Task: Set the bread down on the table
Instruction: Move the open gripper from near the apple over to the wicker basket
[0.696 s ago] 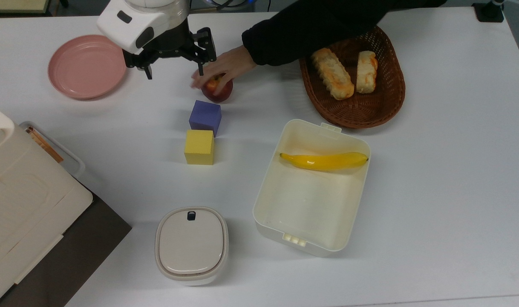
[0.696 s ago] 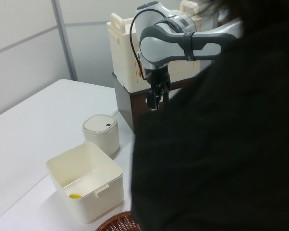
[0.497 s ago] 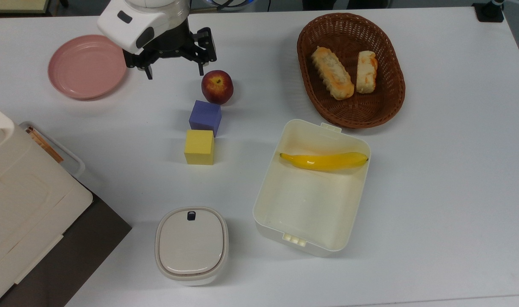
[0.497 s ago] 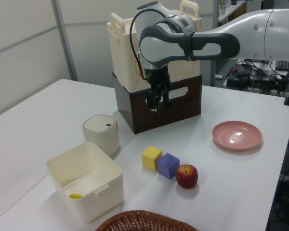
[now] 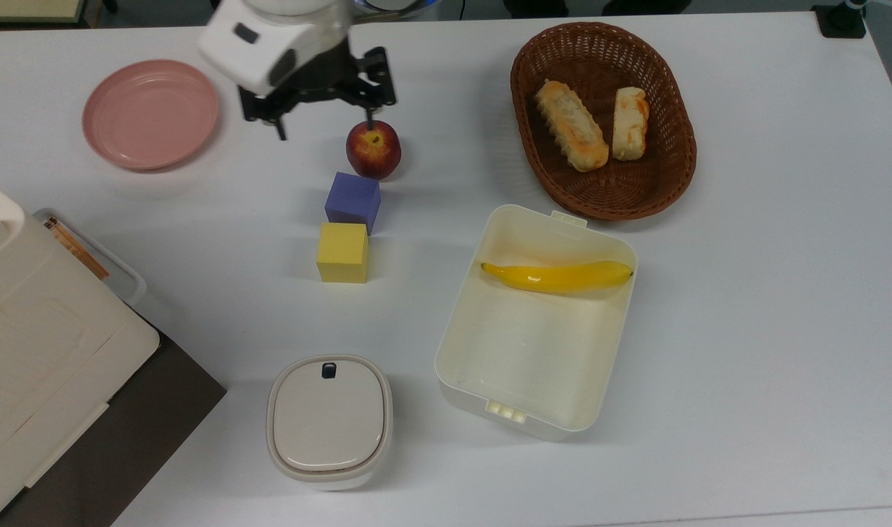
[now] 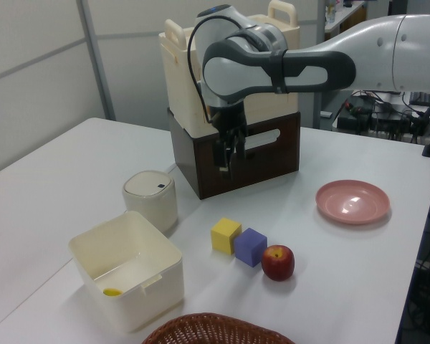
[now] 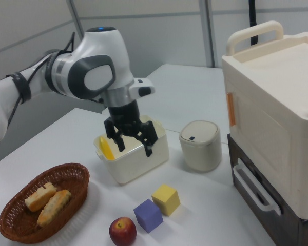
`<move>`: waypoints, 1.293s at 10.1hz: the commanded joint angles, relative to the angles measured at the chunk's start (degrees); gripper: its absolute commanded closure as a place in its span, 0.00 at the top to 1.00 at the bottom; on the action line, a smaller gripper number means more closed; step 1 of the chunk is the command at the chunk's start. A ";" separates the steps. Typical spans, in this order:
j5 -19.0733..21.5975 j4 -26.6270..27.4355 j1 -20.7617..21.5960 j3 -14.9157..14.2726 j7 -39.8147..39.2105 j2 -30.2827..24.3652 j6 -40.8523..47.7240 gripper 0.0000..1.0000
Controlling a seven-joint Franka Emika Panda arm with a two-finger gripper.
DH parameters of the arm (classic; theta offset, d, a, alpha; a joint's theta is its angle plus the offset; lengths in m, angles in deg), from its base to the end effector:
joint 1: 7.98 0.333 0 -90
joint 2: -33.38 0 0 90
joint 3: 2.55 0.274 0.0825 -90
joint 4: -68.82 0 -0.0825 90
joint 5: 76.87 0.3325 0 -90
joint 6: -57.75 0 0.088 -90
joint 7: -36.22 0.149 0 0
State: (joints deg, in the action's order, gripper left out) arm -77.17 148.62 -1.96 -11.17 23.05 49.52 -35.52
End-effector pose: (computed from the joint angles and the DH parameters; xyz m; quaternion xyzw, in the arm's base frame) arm 0.5750 -0.0178 0.4696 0.9950 0.0947 -0.0247 0.0203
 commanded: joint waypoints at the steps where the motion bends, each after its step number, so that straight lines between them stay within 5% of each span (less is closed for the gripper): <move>1: 0.74 1.67 5.48 -0.34 4.28 -1.28 -0.95 1.00; 5: 6.35 1.76 15.83 -0.26 10.87 -1.46 4.47 1.00; 9: 7.16 3.07 26.65 -0.26 17.02 -0.41 8.02 1.00; 13: 11.18 4.30 32.56 -0.26 23.35 4.68 7.94 1.00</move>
State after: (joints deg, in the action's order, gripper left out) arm -69.95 152.35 29.01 -10.56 43.07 52.16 -28.15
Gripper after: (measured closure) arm 0.000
